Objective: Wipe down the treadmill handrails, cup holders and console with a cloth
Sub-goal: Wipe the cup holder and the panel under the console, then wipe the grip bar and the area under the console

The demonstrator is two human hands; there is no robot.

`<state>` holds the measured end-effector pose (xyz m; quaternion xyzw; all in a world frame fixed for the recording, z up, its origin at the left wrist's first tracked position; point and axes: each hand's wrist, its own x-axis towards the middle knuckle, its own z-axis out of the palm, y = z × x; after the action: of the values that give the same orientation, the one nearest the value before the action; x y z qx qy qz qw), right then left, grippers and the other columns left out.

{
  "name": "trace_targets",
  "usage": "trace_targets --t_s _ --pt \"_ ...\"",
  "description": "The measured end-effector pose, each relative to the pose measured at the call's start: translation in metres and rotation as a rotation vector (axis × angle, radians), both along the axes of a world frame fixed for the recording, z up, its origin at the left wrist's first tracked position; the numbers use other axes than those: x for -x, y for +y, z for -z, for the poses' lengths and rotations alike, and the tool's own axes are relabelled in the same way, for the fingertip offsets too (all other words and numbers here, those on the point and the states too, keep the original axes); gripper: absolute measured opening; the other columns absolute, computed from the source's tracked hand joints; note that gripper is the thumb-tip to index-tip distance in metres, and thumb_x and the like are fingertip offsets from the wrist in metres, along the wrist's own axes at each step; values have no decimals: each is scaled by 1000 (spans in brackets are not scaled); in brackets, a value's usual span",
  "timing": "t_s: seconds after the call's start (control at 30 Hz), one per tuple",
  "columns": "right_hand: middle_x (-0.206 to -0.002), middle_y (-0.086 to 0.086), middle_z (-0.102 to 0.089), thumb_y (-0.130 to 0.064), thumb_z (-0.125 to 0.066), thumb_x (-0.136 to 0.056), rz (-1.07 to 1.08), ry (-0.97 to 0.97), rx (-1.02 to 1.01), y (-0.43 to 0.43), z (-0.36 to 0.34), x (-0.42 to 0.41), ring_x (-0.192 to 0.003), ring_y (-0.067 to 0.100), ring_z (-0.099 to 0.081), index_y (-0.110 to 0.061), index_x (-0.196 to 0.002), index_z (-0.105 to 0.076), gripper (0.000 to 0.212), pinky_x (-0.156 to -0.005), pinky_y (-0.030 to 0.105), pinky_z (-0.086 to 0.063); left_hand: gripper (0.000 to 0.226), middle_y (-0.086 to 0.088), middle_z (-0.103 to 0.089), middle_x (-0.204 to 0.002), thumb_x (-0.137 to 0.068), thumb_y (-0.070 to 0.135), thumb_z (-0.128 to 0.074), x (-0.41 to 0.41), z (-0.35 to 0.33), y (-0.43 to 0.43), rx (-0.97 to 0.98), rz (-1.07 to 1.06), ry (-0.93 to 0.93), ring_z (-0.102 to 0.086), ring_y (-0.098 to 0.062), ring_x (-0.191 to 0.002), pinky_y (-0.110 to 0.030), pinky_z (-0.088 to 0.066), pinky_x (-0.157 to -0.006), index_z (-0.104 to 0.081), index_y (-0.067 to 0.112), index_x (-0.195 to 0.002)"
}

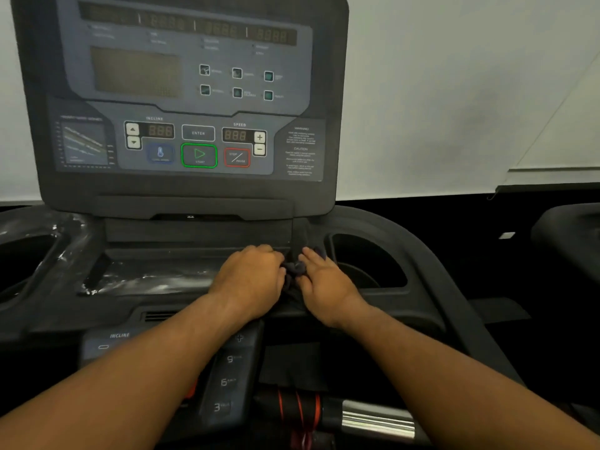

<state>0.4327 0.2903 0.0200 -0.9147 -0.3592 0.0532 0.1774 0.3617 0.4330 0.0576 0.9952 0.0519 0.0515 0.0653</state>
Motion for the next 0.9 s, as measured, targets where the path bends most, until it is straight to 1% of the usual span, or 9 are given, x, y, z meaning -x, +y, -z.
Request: trace_targets --t_s 0.07,0.13,0.3,0.53,0.63,0.7,0.77,0.83,0.9 --pt "-158 3 -25 -23 -37 -103 -49 -25 -10 -16 4 7 -146 13 -14 -9 -148 -32 47 -103 7 8 32 -4 -61 -117 -100 32 -41 -4 -3 -9 11 12 10 -57 -22 -108 -37 -47 -91 -64 18 -118" --pt "-156 3 -30 -24 -41 -102 -88 -58 -7 -34 11 8 -144 13 -21 -10 -147 -37 47 -103 5 8 32 -3 -60 -118 -101 32 -40 -8 -4 -18 13 25 31 -56 -22 -109 -36 -47 -91 -63 17 -118" --pt "-155 3 -33 -24 -45 -96 -203 -169 150 -87 19 -10 -140 24 -34 -11 -143 -43 49 -114 27 -8 32 -2 -59 -119 -101 35 -40 -15 0 -41 -13 101 84 -55 -23 -111 -37 -47 -91 -62 18 -117" --pt "-158 -2 -25 -30 -36 -104 -84 -205 284 -170 1 -42 -143 16 -26 -18 -150 -30 48 -115 21 -7 33 1 -58 -121 -102 35 -41 -27 5 -73 13 178 92 -54 -19 -111 -33 -46 -93 -62 20 -123" --pt "-158 -3 -25 -31 -38 -103 -79 -187 318 -189 -1 -44 -141 20 -30 -20 -150 -32 48 -115 27 -18 33 1 -59 -121 -101 36 -43 -27 4 -90 41 215 91 -56 -18 -110 -34 -48 -91 -62 20 -123" --pt "-146 1 -46 -32 -40 -101 -30 -132 237 -186 -6 -43 -130 23 -45 -20 -138 -50 39 -106 34 -36 32 3 -60 -117 -100 38 -45 -26 4 -97 80 235 103 -58 -18 -106 -36 -49 -90 -64 23 -120" --pt "-114 1 -66 -35 -42 -100 41 -41 85 -187 -15 -41 -105 23 -60 -22 -109 -63 26 -84 33 -46 29 7 -62 -109 -98 41 -47 -24 6 -105 119 272 121 -59 -15 -101 -38 -50 -88 -66 26 -114" --pt "-92 -1 -67 -34 -43 -99 91 57 -30 -197 -27 -36 -87 19 -63 -24 -91 -62 23 -72 30 -46 27 8 -63 -105 -97 42 -49 -23 7 -114 141 290 134 -60 -15 -100 -37 -51 -87 -68 29 -111" --pt "-87 -3 -68 -32 -45 -98 73 88 -72 -208 -40 -25 -83 14 -64 -23 -89 -62 22 -73 31 -49 26 7 -65 -107 -97 39 -50 -21 6 -123 143 285 131 -60 -16 -101 -36 -50 -88 -68 28 -112"
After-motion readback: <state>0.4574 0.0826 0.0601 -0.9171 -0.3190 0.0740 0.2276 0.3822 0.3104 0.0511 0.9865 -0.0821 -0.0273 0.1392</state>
